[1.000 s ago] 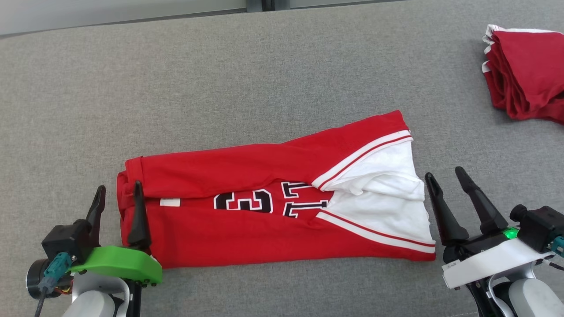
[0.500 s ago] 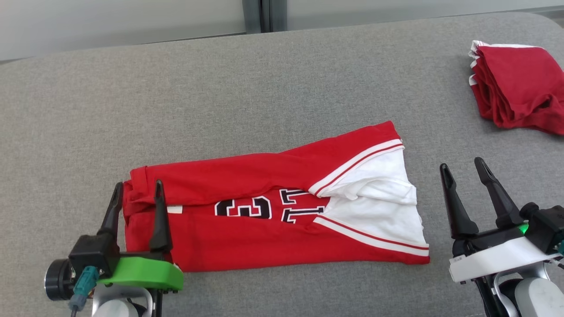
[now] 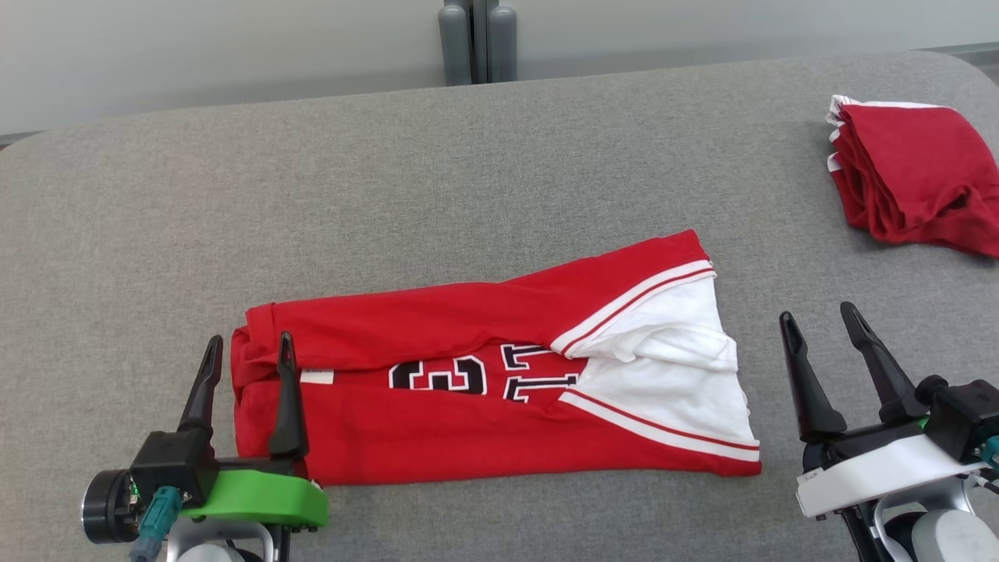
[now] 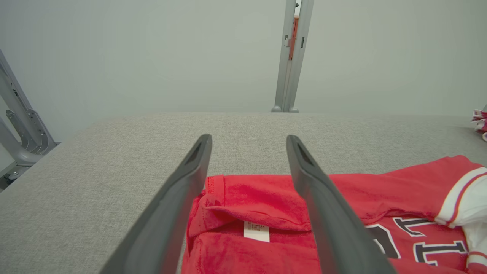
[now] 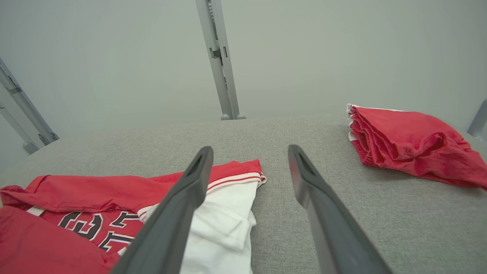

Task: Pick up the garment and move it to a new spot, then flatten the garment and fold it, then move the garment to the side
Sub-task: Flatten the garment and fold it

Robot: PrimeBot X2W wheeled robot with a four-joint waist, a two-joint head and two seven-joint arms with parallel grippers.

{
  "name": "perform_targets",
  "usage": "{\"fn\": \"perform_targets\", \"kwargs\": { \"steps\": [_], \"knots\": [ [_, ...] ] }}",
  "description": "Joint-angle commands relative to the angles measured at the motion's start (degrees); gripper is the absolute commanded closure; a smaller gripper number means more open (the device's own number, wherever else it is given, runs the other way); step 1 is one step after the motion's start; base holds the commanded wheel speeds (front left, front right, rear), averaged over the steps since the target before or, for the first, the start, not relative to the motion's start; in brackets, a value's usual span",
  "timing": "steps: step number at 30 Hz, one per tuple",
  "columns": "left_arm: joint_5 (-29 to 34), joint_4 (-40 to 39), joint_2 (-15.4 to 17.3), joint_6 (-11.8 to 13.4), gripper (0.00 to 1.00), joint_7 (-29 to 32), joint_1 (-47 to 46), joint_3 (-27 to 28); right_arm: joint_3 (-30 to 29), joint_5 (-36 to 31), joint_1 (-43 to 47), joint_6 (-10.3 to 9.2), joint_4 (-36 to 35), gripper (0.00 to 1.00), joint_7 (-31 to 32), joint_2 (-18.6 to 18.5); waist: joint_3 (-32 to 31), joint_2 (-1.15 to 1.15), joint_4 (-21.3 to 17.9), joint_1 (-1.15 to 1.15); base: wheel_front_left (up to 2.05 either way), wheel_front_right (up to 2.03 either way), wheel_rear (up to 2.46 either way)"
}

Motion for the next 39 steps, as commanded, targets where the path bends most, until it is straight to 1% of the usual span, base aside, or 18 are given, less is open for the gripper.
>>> {"fn": "perform_targets", "kwargs": {
  "steps": [1, 8, 14, 18, 23, 27, 32, 33, 34, 35, 37, 39],
  "knots": [
    [0.6, -0.1, -0.3, -0.4, 0.00, -0.2, 1.0, 0.5, -0.2, 0.1, 0.7, -0.08, 0.0, 0.00, 0.1, 0.0, 0.0, 0.00, 0.1, 0.00, 0.00, 0.00, 0.00],
    [2.4, -0.3, -1.7, -1.7, 0.00, -0.2, 0.3, 1.9, -0.5, 0.0, 0.6, -0.08, -0.3, 0.00, 0.6, -0.4, 0.6, 0.00, 0.7, 0.00, 0.00, 0.00, 0.00],
    [4.4, -1.7, -3.3, -3.0, 0.00, -0.2, -2.9, 2.6, -0.8, 0.8, -0.5, -0.08, 2.0, 0.00, 1.4, -1.5, 3.6, 0.00, 3.0, 0.00, 0.00, 0.00, 0.00],
    [5.8, -2.4, -4.9, -4.2, 0.00, -0.1, -5.0, 3.4, 0.2, 1.7, -2.5, -0.08, 6.2, 0.00, 1.5, -2.3, 6.1, 0.00, 5.0, 0.00, 0.00, 0.00, 0.00],
    [7.4, -2.8, -7.0, -5.8, 0.00, -0.1, -7.1, 4.6, 2.7, 3.4, -5.6, -0.08, 13.7, 0.00, 1.1, -2.0, 8.2, 0.00, 6.7, 0.00, 0.00, 0.00, 0.00],
    [8.7, -2.6, -8.3, -7.0, 0.00, -0.1, -7.9, 5.7, 5.3, 5.2, -7.5, -0.08, 19.7, 0.00, 1.9, -1.8, 8.8, 0.00, 7.3, 0.00, 0.00, 0.00, 0.00],
    [9.7, -2.4, -9.6, -8.3, 0.00, -0.1, -7.8, 7.1, 8.4, 7.9, -8.1, -0.07, 24.2, 0.00, 3.9, -1.5, 8.8, 0.00, 7.3, 0.00, 0.00, 0.00, 0.00],
    [9.9, -2.4, -9.8, -8.6, 0.00, -0.1, -7.6, 7.5, 9.1, 8.6, -8.1, -0.07, 24.8, 0.51, 4.4, -1.7, 8.8, 0.00, 7.2, 0.00, 0.00, 0.00, 0.00],
    [10.1, -2.5, -10.0, -8.8, 0.00, -0.1, -7.5, 7.7, 9.7, 9.1, -8.2, -0.06, 25.1, 0.60, 4.6, -1.8, 8.8, 0.00, 7.0, 0.00, 0.00, 0.00, 0.00],
    [10.3, -2.5, -10.2, -8.9, 0.00, -0.1, -7.4, 8.0, 10.3, 9.9, -8.3, -0.04, 25.4, 1.00, 4.9, -1.9, 8.7, 0.00, 6.9, 0.00, 0.00, 0.00, 0.00],
    [10.9, -2.5, -10.5, -9.4, 0.00, -0.1, -7.1, 8.4, 11.3, 11.0, -8.6, -0.05, 25.7, 1.00, 4.9, -2.4, 8.6, 0.00, 6.6, 0.00, 0.00, 0.00, 0.00],
    [11.3, -2.6, -10.7, -9.8, 0.00, -0.1, -7.0, 8.9, 11.4, 11.8, -9.2, -0.11, 25.4, 1.00, 3.6, -3.1, 8.5, 0.00, 6.2, 0.00, 0.00, 0.00, 0.00]
  ]
}}
